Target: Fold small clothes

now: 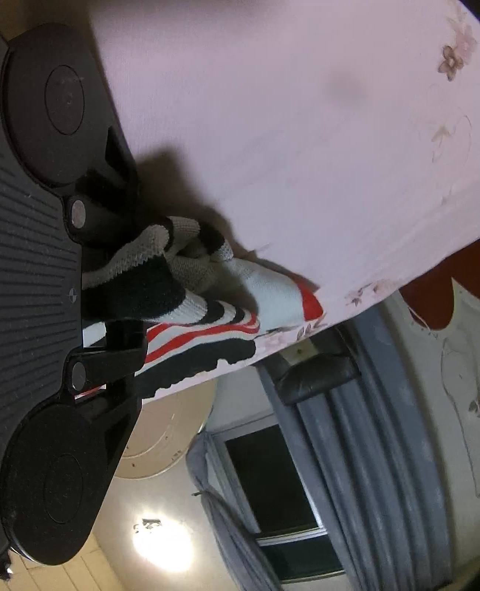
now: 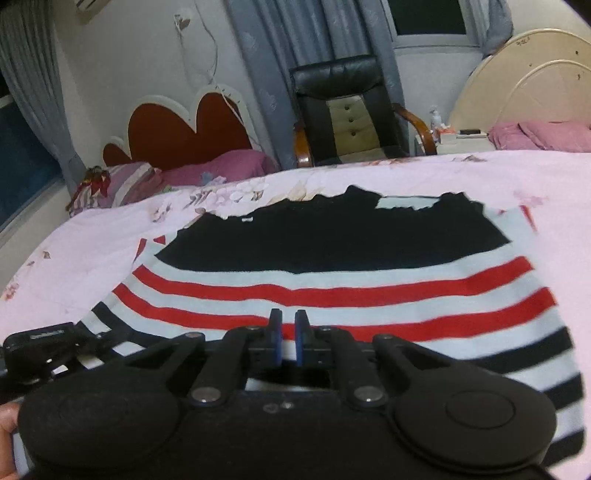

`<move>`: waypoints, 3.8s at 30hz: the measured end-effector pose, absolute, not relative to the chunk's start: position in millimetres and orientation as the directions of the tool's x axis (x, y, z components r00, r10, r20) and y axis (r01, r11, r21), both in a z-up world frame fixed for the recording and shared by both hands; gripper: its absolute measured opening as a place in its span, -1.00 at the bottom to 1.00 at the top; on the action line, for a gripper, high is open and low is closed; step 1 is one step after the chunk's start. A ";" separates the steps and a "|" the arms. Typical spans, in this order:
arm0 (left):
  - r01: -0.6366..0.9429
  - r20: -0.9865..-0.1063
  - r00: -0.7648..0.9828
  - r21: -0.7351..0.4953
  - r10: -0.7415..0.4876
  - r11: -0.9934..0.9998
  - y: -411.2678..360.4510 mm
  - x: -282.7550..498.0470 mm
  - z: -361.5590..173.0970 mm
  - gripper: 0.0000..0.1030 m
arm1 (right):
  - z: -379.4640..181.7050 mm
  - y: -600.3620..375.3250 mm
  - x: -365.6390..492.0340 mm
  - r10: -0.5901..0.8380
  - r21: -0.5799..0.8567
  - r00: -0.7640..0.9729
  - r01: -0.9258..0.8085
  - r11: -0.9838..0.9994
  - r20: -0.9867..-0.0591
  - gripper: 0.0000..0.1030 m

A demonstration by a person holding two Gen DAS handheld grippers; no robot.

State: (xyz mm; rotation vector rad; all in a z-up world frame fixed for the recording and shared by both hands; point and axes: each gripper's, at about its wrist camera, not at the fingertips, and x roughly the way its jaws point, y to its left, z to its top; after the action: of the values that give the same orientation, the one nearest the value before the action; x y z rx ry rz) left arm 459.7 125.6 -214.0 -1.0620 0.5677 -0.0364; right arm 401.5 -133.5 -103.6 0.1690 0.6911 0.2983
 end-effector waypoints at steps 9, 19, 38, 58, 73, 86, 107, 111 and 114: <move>-0.210 -0.401 0.871 -0.825 -0.282 0.525 122.7 454.7 -192.4 -0.73 | -126.2 -126.2 410.2 0.295 0.165 0.695 -0.249 0.954 -0.655 -0.98; -0.142 -0.325 0.898 -0.853 -0.298 0.502 110.5 453.7 -171.0 -0.73 | -130.4 -145.8 423.6 0.382 0.282 0.657 -0.258 0.924 -0.650 -1.00; 0.222 -0.646 0.606 -0.423 -0.464 0.878 -162.2 511.3 -110.0 -0.72 | -109.1 -341.6 385.0 0.412 0.624 0.753 -0.002 0.781 -0.513 -0.71; 0.035 -0.659 0.687 -0.390 -0.306 0.920 -48.2 482.6 -104.9 0.32 | -117.8 -343.5 398.3 0.585 0.724 0.559 0.040 0.689 -0.588 0.24; 0.082 -0.618 0.715 -0.392 -0.328 0.916 -67.1 507.3 -113.8 0.32 | -81.7 -292.9 375.1 0.423 0.235 0.749 -0.351 0.906 -0.510 -0.55; 0.187 -0.619 0.722 -0.256 -0.309 0.948 -98.6 515.8 -95.2 0.32 | -100.6 -346.9 382.2 0.401 0.421 0.785 -0.199 0.885 -0.472 0.10; 0.297 -0.635 0.702 -0.150 -0.323 0.943 -115.5 476.9 -81.5 0.33 | -78.2 -343.7 354.6 0.506 0.350 0.719 -0.373 0.859 -0.476 -0.72; 0.238 -0.697 0.671 -0.121 -0.253 0.964 -112.5 465.6 -98.5 0.33 | -93.4 -321.5 333.3 0.457 0.186 0.686 -0.434 0.882 -0.566 -0.85; 0.200 -0.707 0.660 -0.160 -0.254 0.967 -104.9 459.3 -111.3 0.33 | -112.7 -317.0 333.3 0.405 0.141 0.668 -0.414 0.899 -0.624 -0.90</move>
State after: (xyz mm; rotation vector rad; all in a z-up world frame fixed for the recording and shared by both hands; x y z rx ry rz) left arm 459.3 -105.0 -111.3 -0.0703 0.8108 -0.2573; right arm 333.3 -317.0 -112.7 -0.0131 0.7003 0.4618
